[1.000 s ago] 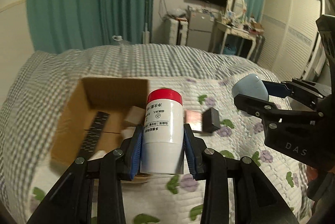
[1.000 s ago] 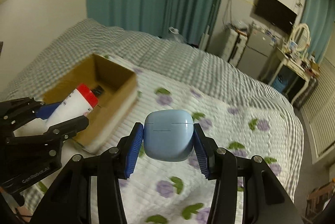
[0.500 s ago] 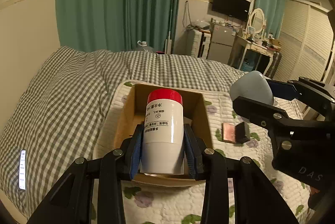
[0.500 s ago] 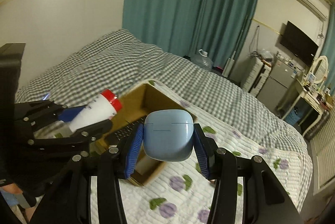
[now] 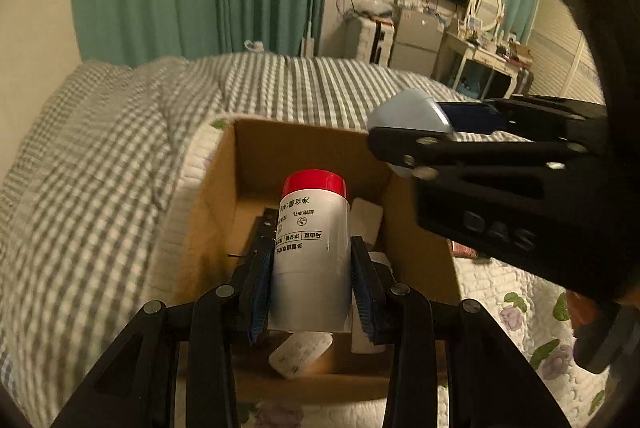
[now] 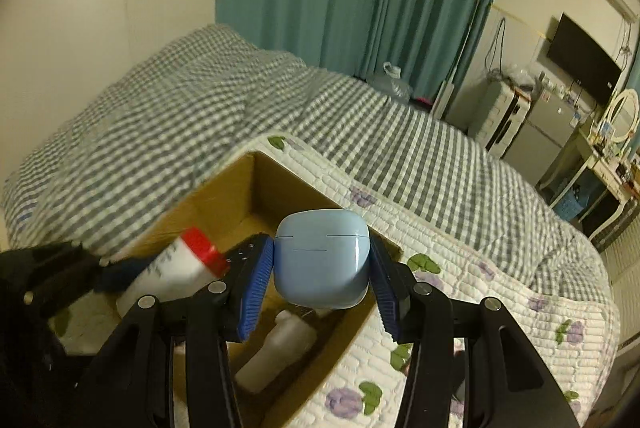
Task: Organize rigid objects
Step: 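Carry the earbud case and bottle into the cardboard box and open both tools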
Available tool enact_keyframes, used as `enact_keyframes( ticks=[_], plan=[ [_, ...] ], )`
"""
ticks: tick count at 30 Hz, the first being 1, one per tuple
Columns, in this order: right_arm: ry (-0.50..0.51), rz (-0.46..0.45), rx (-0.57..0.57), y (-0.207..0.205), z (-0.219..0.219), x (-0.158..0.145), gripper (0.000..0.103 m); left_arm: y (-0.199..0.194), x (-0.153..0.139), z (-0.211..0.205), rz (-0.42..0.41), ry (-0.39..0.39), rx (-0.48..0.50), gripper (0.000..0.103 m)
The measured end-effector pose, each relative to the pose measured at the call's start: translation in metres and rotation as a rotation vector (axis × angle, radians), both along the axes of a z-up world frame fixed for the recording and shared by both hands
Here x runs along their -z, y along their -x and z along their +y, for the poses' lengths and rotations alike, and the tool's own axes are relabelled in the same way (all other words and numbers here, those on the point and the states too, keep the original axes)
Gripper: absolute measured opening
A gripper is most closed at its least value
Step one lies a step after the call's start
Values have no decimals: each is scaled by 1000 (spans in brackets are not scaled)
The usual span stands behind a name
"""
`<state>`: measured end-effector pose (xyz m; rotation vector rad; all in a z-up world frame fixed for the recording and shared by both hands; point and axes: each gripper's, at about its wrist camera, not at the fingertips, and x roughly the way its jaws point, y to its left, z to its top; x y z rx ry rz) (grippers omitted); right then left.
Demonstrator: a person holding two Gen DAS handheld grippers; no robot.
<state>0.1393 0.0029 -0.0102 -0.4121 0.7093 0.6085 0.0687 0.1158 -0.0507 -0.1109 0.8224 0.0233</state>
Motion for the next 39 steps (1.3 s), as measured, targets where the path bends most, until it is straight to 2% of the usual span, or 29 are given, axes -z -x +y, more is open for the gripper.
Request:
enact_keyframes(
  ticks=[4, 9, 20, 23, 24, 25, 27, 32, 39],
  plan=[
    [12, 58, 9, -29, 7, 33, 48, -16, 18, 1, 35, 11, -4, 37],
    [30, 88, 1, -47, 14, 59, 48, -27, 31, -1, 61, -6, -14, 37],
    [91, 80, -8, -56, 25, 86, 48, -33, 47, 6, 87, -7, -51, 38],
    [82, 83, 3, -57, 25, 85, 48, -29, 45, 2, 87, -12, -54, 43],
    [83, 81, 5, -56, 24, 85, 54, -29, 45, 1, 86, -18, -57, 49],
    [82, 72, 9, -55, 22, 83, 57, -27, 44, 1, 88, -25, -62, 51],
    [54, 58, 22, -51, 15, 75, 76, -25, 42, 1, 91, -18, -54, 52],
    [-50, 31, 82, -48, -26, 38, 83, -12, 20, -9, 68, -35, -45, 61],
    [-117, -95, 182, -31, -111, -23, 95, -1, -32, -49, -19, -78, -45, 66]
  ],
)
